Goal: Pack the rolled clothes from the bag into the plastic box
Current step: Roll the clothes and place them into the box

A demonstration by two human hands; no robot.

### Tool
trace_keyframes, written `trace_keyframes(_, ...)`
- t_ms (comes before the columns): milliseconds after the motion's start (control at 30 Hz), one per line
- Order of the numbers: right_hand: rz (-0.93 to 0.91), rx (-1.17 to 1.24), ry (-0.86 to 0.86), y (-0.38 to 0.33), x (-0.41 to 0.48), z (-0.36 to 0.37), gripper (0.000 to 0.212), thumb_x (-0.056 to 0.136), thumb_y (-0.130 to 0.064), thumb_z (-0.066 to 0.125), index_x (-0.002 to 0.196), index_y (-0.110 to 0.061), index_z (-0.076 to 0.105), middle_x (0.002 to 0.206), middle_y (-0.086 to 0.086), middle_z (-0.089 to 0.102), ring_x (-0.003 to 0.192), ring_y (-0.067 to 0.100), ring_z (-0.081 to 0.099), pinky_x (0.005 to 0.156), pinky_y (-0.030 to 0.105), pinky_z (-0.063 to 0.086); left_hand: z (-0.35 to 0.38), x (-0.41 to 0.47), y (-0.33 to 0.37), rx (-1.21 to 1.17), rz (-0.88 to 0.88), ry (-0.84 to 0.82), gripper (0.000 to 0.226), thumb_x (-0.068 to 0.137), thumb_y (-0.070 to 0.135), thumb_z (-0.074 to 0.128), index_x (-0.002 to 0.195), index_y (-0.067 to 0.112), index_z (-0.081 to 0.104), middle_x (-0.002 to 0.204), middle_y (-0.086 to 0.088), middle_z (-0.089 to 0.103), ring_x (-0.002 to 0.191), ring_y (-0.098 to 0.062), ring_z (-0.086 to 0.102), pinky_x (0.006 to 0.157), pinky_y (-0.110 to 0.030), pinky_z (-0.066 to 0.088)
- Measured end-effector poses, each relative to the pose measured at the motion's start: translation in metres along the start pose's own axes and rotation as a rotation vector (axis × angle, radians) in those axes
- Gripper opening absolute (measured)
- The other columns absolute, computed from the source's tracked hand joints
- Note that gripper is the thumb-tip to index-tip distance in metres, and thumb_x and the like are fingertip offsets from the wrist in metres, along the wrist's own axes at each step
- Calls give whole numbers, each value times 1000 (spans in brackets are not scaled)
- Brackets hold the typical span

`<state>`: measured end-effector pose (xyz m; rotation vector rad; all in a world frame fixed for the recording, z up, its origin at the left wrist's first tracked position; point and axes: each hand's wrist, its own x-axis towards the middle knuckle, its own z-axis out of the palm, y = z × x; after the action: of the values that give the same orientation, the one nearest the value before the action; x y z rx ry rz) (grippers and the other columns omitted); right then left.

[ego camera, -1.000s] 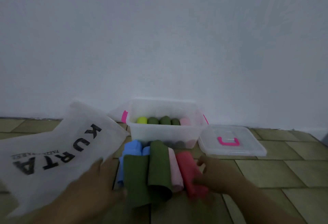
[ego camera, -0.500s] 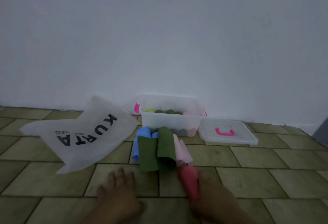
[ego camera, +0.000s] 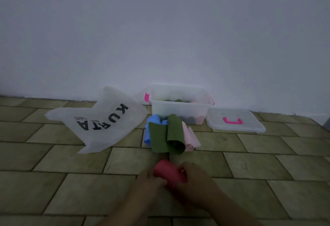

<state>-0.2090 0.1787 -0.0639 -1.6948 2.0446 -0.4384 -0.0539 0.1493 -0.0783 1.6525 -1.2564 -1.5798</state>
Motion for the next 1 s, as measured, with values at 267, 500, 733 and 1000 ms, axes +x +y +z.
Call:
trace_keyframes(267, 35, 281, -164, -5, 1, 4, 50, 72, -29, 75, 117, -23, 55, 107, -3, 64, 89, 12, 61, 76, 24, 51, 14, -6, 14, -416, -188, -54, 37, 92, 2, 51, 126, -10, 48, 118, -25, 57, 104, -36, 57, 90, -44, 49)
trace_keyframes(500, 4, 498, -196, -7, -9, 6, 25, 77, -30, 72, 100, -27, 61, 100, -8, 67, 94, 6, 62, 77, 18, 51, 16, 12, -1, -351, -208, 145, 37, 80, 4, 69, 112, -9, 58, 84, -20, 62, 80, -35, 61, 72, -47, 51)
trace_keyframes(733, 25, 627, -290, 0, 1, -8, 35, 62, -36, 70, 92, -26, 56, 89, 2, 73, 72, 4, 62, 63, 21, 46, 19, 13, 10, -186, -26, 145, 50, 70, 7, 75, 118, 4, 59, 100, -14, 64, 91, -31, 61, 86, -44, 50)
trace_keyframes(1000, 134, 1058, -360, 27, 52, -92, 28, 56, 1, 72, 84, -4, 67, 87, 21, 64, 84, 34, 60, 73, 40, 51, -20, 35, 123, 459, 417, -141, 23, 83, 46, 61, 103, 45, 48, 101, 25, 53, 84, 9, 50, 63, -6, 38)
